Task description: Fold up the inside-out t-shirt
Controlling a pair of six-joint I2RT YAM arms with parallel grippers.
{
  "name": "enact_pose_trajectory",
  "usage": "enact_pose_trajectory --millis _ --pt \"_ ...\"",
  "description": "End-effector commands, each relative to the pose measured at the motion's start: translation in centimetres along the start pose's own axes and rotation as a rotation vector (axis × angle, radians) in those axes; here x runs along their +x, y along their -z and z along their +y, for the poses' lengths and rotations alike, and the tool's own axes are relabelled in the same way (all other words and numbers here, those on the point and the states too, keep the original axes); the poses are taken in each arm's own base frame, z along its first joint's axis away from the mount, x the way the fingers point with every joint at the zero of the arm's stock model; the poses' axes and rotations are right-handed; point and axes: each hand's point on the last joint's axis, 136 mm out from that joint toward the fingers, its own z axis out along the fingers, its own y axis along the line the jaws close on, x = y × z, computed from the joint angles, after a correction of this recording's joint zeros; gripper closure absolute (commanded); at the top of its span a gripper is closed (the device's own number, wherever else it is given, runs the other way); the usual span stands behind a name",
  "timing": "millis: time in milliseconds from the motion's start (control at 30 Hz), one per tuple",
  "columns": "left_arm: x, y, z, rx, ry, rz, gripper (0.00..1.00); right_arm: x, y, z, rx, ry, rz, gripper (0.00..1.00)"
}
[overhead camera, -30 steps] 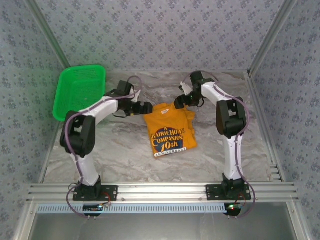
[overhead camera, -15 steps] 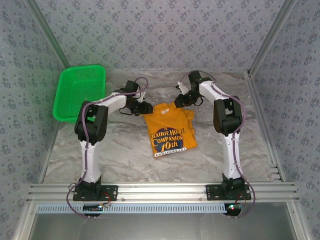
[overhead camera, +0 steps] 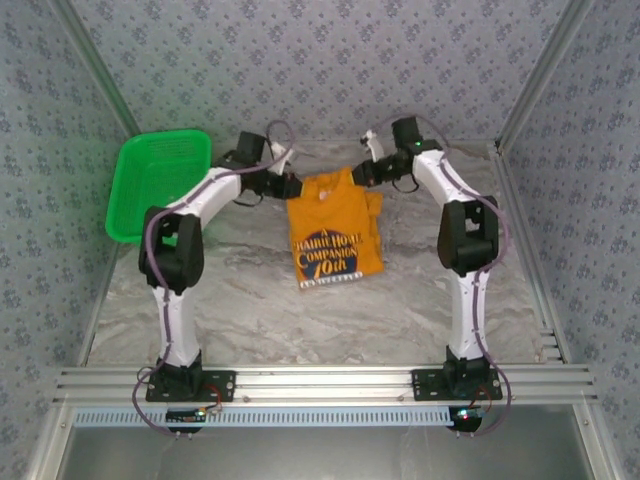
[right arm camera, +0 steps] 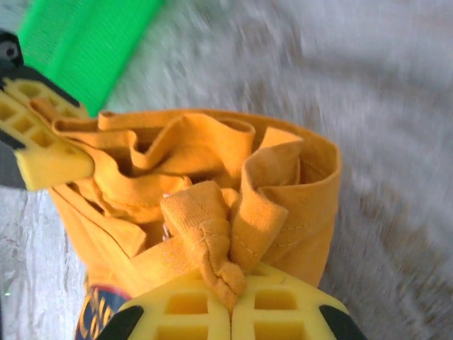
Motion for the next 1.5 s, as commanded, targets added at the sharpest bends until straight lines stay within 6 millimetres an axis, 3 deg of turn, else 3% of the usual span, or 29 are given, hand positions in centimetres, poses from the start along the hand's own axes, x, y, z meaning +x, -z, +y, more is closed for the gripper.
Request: enact_pose_trajectory --millis 0,67,167,267,367,433,567,633,867,1100,1200,1267,1367,1467 --pt "-6.5 7.7 -6.6 0.032 -0.332 -0.206 1.0 -6.1 6.7 8.0 -0.057 0.374 -0.171 1.0" --pt "-5.8 8.8 -8.0 0.029 -0.421 -0.245 1.0 -4.8 7.3 9.5 -0.026 0.525 -0.163 1.0" --pt "-1.1 8.0 -9.6 0.036 -0.565 -0.255 1.0 -0.2 6.9 10.1 0.011 0.731 -0.12 1.0" --pt "6.0 5.2 -10.2 -0.015 -0.7 -0.206 1.0 6.6 5.3 8.7 0.057 0.784 -0.049 1.0" --pt "12.0 3.2 -10.8 0.012 -0.684 -0.163 1.0 14.4 3.8 8.0 0.027 0.817 0.1 1.0" --pt "15.4 2.4 -11.4 0.027 -0.67 -0.133 1.0 17.9 3.3 7.5 0.033 0.786 0.195 1.0" --pt "20.6 1.6 -13.6 0.079 -0.699 -0.055 1.0 21.2 3.8 7.7 0.03 0.695 0.259 1.0" --pt "21.0 2.1 -14.1 0.092 -0.65 -0.059 1.0 21.4 4.8 8.8 -0.004 0.663 0.215 1.0" --pt "19.3 4.7 -16.7 0.158 -0.558 -0.095 1.0 20.4 7.6 14.0 -0.171 0.726 0.129 1.0" --pt "15.0 5.5 -12.1 0.111 -0.171 -0.15 0.98 15.3 9.3 14.3 -0.259 0.569 0.035 1.0" --pt "14.4 3.9 -9.5 0.074 -0.067 -0.072 0.96 12.9 8.0 12.5 -0.281 0.495 0.017 1.0" --pt "14.4 2.4 -8.1 0.061 -0.034 -0.026 0.95 12.6 5.7 9.3 -0.251 0.38 0.071 1.0" --pt "14.4 0.6 -5.4 0.016 0.044 0.008 0.94 13.3 2.9 4.9 -0.165 0.227 0.185 1.0" --pt "16.5 -0.8 -1.8 -0.067 0.163 0.07 0.88 14.5 0.0 -0.6 0.064 0.093 0.321 0.99"
